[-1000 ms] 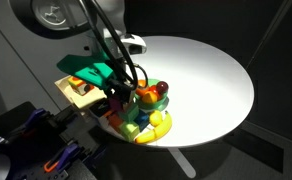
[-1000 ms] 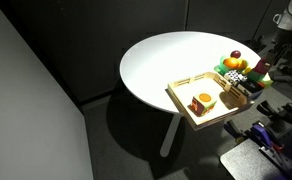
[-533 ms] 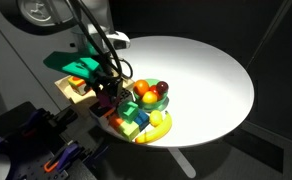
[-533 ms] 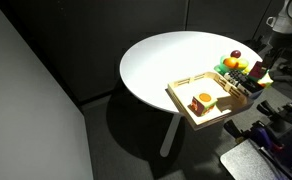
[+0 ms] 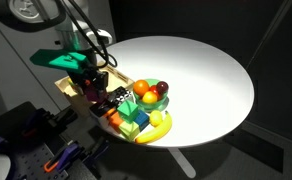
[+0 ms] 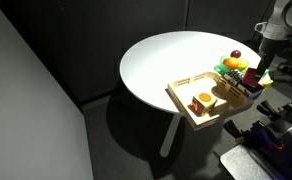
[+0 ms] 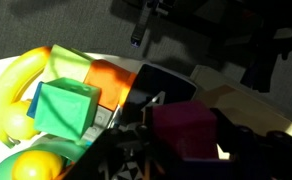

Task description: Put the pink block on the wooden tray

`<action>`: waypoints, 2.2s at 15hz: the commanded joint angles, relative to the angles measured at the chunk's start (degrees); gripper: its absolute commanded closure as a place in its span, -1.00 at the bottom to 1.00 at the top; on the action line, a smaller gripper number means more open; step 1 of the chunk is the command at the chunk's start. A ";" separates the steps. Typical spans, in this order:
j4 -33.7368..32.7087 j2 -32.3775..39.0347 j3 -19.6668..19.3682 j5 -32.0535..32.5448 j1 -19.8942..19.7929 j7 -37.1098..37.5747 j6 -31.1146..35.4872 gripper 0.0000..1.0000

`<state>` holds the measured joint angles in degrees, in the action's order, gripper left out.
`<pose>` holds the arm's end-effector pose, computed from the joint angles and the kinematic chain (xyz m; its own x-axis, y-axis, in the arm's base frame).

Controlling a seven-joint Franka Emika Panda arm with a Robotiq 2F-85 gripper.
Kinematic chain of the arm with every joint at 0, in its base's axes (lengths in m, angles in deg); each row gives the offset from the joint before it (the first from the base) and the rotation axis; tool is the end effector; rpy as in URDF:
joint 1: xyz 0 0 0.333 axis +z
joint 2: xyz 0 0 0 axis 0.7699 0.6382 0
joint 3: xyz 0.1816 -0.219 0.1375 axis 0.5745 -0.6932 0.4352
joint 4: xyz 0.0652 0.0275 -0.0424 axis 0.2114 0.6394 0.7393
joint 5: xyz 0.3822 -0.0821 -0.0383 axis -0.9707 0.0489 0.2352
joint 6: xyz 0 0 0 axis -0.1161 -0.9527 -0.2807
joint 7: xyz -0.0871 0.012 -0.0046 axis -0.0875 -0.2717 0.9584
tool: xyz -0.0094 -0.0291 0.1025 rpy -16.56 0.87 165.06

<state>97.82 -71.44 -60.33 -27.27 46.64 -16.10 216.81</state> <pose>0.3687 -0.0551 0.2423 0.9349 0.3303 -0.1299 0.3307 -0.9435 -0.0191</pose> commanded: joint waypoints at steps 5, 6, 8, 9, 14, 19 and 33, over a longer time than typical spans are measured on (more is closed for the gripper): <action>0.23 -1.94 3.17 2.16 3.18 1.15 -2.31 -0.69; 0.23 -2.03 3.46 2.29 3.50 1.16 -2.46 -0.70; 0.21 -2.17 3.86 2.42 3.97 0.86 -2.47 -0.88; 0.20 -2.28 3.94 2.16 4.19 0.85 -2.42 -0.99; 0.55 -3.98 3.43 -2.22 4.53 3.50 -2.08 -1.00; 0.78 -9.11 3.59 -11.20 5.08 11.21 -5.30 -1.00; 0.53 -22.99 14.11 -9.29 3.45 47.75 -13.10 -1.00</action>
<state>98.08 -90.19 -48.27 -38.19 50.97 26.64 208.95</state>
